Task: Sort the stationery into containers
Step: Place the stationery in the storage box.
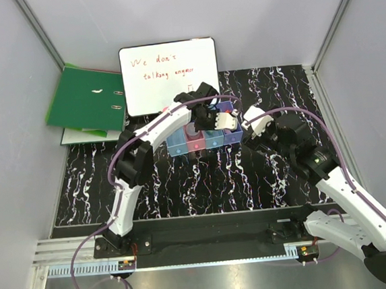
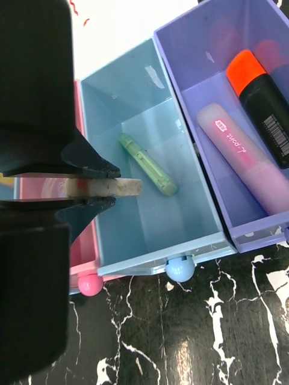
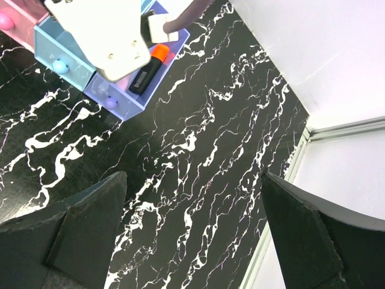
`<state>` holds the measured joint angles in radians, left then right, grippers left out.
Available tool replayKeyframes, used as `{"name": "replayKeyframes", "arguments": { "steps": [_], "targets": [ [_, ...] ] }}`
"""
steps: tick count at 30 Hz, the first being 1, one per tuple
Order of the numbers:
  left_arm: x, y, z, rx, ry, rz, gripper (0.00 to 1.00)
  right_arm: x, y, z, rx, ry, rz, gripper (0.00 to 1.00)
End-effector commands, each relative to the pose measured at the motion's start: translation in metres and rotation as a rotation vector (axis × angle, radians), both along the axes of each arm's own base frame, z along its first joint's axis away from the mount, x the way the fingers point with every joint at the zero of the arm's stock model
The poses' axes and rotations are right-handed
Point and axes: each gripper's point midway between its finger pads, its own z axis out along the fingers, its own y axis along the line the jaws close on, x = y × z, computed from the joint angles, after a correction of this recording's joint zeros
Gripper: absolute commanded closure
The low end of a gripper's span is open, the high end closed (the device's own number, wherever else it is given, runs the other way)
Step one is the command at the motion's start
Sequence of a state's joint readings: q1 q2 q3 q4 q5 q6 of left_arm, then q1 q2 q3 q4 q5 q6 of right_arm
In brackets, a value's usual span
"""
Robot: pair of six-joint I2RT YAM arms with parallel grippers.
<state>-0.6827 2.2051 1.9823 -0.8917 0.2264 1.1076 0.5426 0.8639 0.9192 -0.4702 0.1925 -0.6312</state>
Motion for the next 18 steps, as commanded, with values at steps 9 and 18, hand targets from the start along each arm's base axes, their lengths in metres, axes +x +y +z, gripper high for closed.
{"name": "replayKeyframes", "arguments": {
  "steps": [9, 18],
  "targets": [
    [0.028, -0.021, 0.014, -0.042, -0.102, 0.007, 0.46, -0.001, -0.003, 0.002, 0.027, -0.021, -0.011, 0.0],
    [0.064, -0.035, 0.065, -0.176, -0.271, 0.142, 0.13, 0.0, -0.005, 0.002, 0.024, -0.022, -0.016, 0.0]
  ]
}}
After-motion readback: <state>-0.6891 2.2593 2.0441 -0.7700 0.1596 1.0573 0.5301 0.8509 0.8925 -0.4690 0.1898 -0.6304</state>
